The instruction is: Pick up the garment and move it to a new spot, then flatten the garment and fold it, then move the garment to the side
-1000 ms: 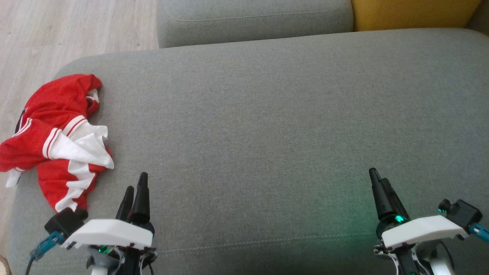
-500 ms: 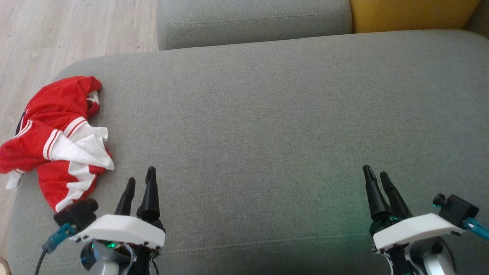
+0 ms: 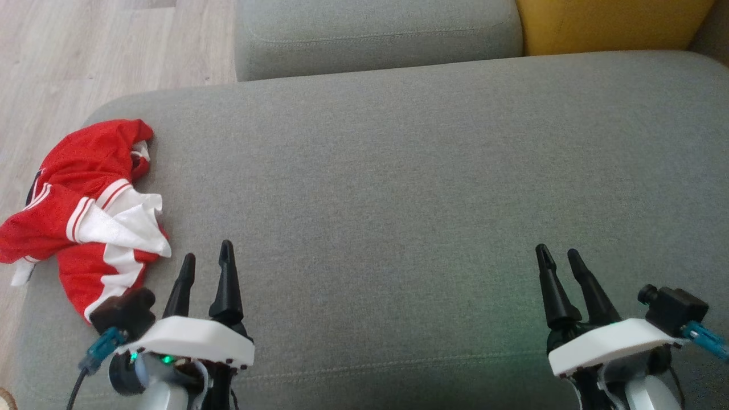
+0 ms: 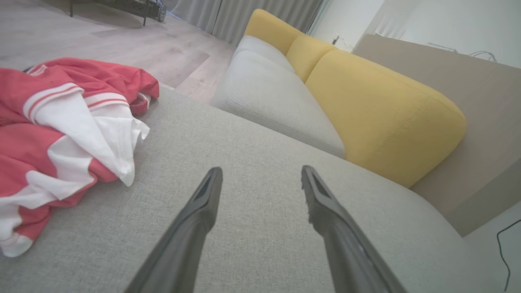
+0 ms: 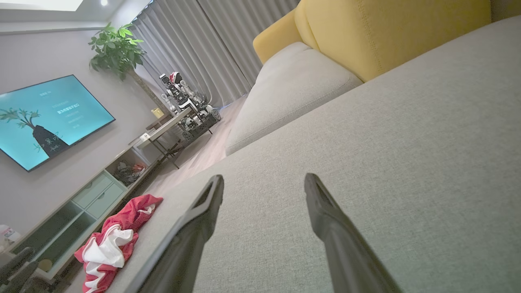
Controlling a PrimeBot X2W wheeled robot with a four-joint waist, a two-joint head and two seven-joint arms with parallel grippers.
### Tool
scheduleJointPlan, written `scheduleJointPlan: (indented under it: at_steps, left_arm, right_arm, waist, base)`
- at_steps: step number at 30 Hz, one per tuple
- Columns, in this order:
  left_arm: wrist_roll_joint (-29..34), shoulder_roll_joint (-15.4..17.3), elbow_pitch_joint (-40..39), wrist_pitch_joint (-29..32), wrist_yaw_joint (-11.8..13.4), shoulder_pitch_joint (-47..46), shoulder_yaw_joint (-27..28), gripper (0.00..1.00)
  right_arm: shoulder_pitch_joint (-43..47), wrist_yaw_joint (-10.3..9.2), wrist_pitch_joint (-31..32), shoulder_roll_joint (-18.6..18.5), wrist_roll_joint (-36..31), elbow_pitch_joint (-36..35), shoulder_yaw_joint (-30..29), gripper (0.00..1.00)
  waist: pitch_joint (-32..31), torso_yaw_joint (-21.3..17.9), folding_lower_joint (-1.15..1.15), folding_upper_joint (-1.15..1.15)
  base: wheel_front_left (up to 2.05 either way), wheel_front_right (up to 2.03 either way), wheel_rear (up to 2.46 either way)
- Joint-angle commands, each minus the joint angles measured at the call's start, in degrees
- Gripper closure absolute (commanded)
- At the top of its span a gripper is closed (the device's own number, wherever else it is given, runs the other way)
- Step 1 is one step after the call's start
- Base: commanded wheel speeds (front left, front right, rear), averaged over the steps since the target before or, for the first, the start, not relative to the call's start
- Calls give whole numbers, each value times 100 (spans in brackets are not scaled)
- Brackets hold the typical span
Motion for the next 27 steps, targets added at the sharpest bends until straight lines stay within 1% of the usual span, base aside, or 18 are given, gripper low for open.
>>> scheduleJointPlan:
  at_steps: [1, 10, 27]
  left_arm:
    - [259, 74, -240, -112, 38, -196, 66, 0]
    - [912, 123, -278, -246, 84, -177, -49, 0]
    - [2161, 137, -532, -531, 433, -174, -245, 0]
  right_arm:
    - [-183, 0, -104, -61, -268, -246, 47, 0]
    - [-174, 0, -239, -66, -841, -287, 27, 0]
    - [-170, 0, -526, -79, -2065, -438, 132, 0]
  waist:
    - [-15, -5, 0, 0]
    - [-40, -9, 0, 0]
    - [-32, 9, 0, 0]
  base:
    - [0, 0, 0]
    - [0, 0, 0]
    - [0, 0, 0]
